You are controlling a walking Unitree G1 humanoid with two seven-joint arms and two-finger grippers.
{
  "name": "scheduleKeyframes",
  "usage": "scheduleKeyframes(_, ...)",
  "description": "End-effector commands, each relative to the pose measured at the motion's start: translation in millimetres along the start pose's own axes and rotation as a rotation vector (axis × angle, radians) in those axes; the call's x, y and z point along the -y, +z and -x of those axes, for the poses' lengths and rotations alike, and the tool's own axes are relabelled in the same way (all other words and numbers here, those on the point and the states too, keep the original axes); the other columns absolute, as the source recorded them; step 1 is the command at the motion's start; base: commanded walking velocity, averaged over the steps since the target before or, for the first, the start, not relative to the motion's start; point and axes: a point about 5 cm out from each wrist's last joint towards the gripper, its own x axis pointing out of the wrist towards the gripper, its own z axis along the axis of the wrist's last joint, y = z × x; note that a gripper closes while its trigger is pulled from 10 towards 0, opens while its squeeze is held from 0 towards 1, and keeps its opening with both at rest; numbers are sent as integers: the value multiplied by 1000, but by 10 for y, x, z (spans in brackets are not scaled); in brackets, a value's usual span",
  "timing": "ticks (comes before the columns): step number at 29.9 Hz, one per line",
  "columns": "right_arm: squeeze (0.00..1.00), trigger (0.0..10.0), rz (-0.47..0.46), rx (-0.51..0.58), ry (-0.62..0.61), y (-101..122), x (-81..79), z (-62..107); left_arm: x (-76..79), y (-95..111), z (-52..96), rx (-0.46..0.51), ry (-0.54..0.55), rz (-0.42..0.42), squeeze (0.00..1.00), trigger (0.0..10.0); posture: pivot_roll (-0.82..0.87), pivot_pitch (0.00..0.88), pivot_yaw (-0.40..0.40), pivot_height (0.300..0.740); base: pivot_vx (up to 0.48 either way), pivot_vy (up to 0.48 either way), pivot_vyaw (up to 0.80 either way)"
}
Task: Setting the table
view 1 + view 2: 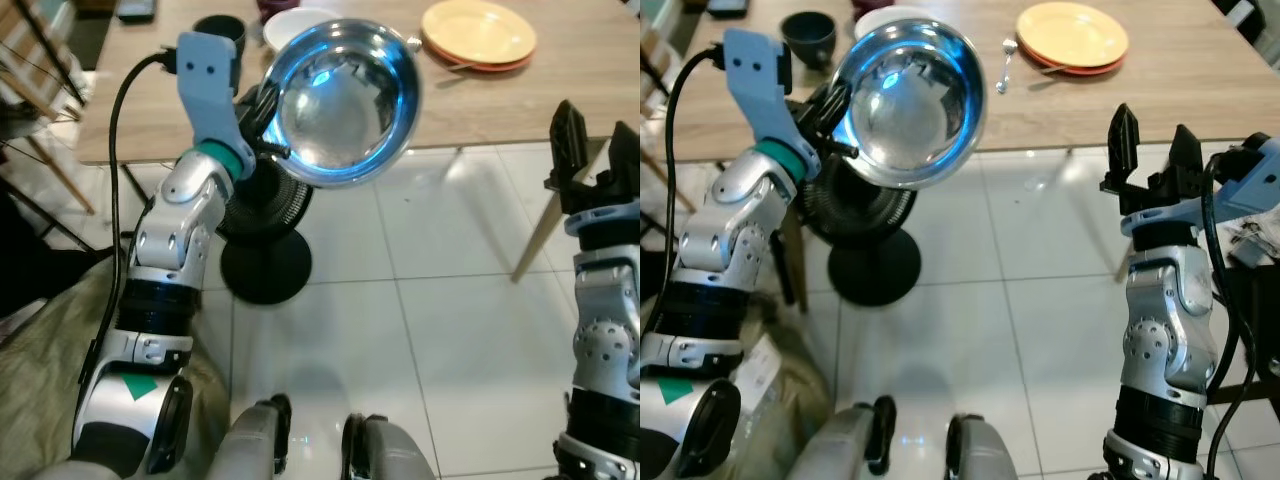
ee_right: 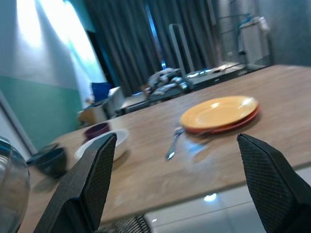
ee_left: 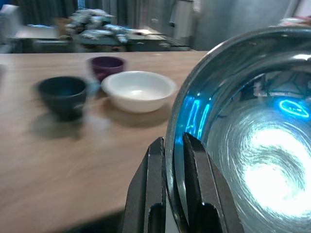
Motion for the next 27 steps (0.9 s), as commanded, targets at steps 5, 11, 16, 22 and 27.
scheduleKeyframes(5, 0, 10000, 12, 4, -16, 16, 41, 31, 62, 9, -20, 19, -21, 7, 0, 10000, 77, 80, 70, 740, -295, 0, 0)
scheduleKeyframes(11, 0, 10000, 12, 6, -16, 18, 43, 30, 69, 9, -25, 20, -23, 8, 0, 10000, 76, 81, 70, 740, -292, 0, 0)
scheduleKeyframes(16, 0, 10000, 13, 5, -17, 18, 43, 34, 68, 7, -26, 19, -23, 7, 0, 10000, 76, 82, 70, 740, -292, 0, 0)
scheduleKeyframes(22, 0, 10000, 14, 5, -18, 20, 44, 37, 70, 4, -27, 21, -24, 10, 0, 10000, 75, 83, 69, 740, -291, 0, 0)
scheduleKeyframes(27, 0, 10000, 15, 4, -16, 21, 45, 38, 75, -1, -26, 21, -25, 11, 0, 10000, 74, 84, 67, 740, -287, 0, 0)
